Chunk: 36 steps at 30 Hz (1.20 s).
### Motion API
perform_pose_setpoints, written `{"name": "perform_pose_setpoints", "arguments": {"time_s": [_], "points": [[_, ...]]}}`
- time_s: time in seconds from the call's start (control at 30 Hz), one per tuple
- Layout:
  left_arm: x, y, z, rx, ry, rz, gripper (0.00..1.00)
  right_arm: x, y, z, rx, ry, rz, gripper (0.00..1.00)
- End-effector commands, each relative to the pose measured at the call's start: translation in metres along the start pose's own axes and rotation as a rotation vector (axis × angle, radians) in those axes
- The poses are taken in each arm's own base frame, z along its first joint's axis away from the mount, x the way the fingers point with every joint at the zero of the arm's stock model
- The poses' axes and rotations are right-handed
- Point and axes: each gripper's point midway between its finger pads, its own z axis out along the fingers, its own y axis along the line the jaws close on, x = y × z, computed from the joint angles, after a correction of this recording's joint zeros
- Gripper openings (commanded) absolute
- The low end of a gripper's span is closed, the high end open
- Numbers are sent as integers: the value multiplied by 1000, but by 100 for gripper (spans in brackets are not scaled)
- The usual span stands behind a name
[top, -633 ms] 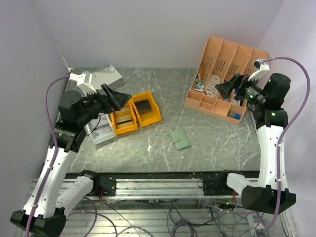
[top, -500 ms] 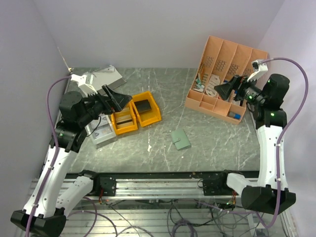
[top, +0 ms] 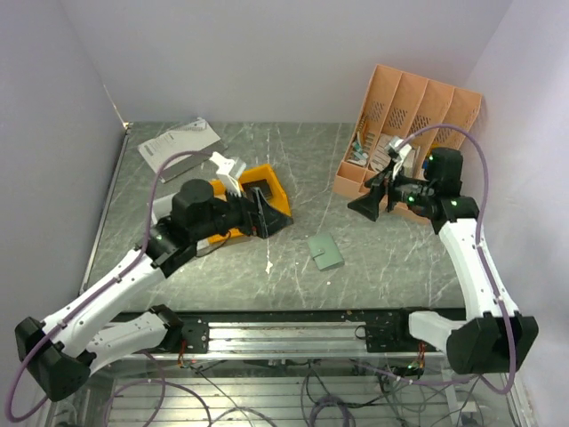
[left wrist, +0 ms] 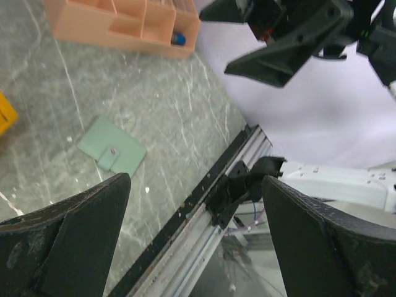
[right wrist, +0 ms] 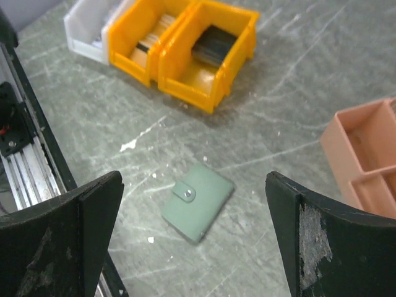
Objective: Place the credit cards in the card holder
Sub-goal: Pick up the card holder from the center of the board.
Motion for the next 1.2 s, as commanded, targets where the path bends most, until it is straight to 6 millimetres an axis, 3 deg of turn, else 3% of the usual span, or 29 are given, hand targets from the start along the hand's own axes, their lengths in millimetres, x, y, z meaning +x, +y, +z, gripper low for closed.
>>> {"name": "perform_pose_setpoints", "arguments": {"time_s": [0.0,0.2,0.5,0.87,1.0,1.07,1.17], "points": [[5,-4,11,46,-77,-68,99,50,-16,15,-7,130,90,100],[34,21,12,43,-122,-260,99,112,-33,33,-6,327,232,100],[61,65,15,-126,-118,-354,99,165,-29,64,-22,406,334,98],[112,87,44,-230,-53,-405,95,210,-29,84,-19,493,499,84],[138,91,67,-261,14,-398,84,223,-26,89,-10,530,529,78],[153,93,81,-261,58,-405,71,226,-26,89,-5,538,540,76],[174,98,98,-274,116,-410,63,230,-24,89,-7,547,552,72]]}}
